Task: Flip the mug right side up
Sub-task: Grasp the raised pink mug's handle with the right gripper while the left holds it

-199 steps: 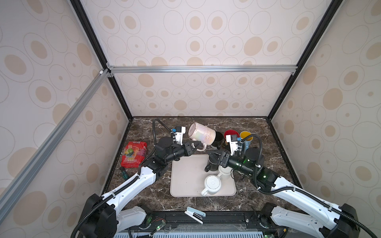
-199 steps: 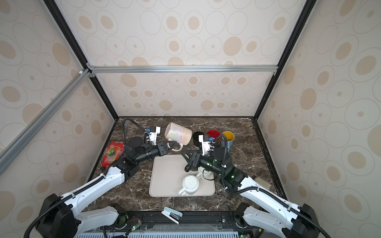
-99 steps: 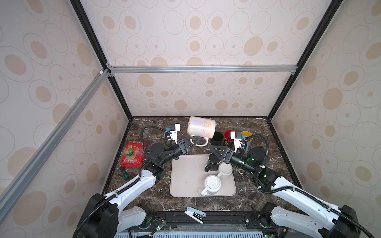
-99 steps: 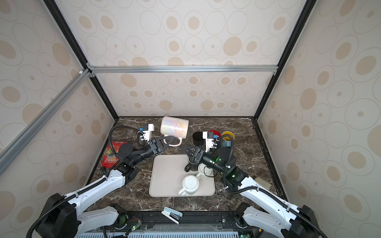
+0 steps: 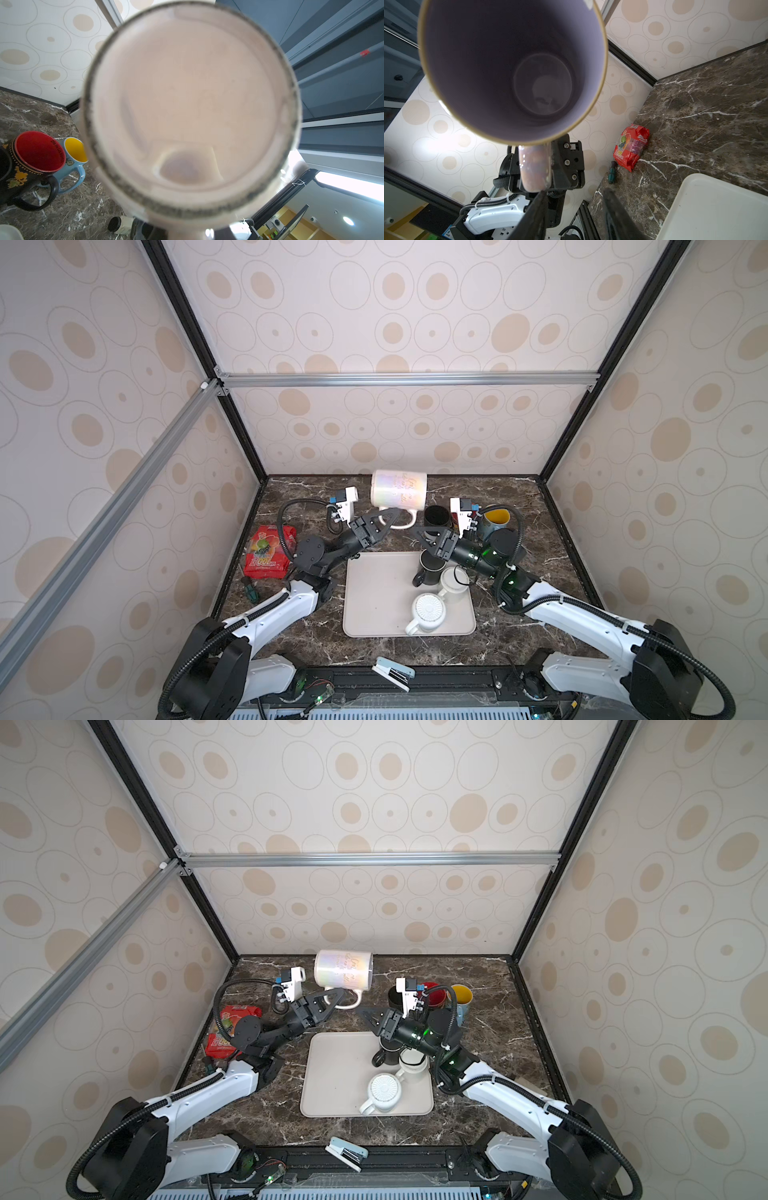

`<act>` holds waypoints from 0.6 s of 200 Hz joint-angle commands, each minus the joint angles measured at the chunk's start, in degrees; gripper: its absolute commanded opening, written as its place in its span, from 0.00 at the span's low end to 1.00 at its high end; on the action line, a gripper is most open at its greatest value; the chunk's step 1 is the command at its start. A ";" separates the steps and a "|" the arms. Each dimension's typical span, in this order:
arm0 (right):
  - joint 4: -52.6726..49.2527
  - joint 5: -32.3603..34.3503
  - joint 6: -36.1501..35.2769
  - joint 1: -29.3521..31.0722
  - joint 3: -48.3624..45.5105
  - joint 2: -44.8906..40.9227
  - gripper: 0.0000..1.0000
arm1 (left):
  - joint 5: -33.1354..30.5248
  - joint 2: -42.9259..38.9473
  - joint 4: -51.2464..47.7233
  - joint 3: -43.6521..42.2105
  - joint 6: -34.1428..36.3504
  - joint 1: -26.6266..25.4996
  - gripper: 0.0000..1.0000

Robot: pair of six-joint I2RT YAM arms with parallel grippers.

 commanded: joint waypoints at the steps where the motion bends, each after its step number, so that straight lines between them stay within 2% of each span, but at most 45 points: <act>1: 7.71 -1.67 2.39 -0.18 2.14 0.82 0.44 | 1.79 -0.99 9.18 0.99 -0.89 -0.28 0.00; 78: 5.69 -0.27 -1.47 -0.18 1.52 -3.03 0.47 | 1.92 0.67 10.47 0.74 -1.27 -0.33 0.00; 120: 5.13 -0.64 -2.11 -0.38 4.25 0.46 0.49 | 2.19 1.11 11.96 0.02 -1.77 -0.36 0.00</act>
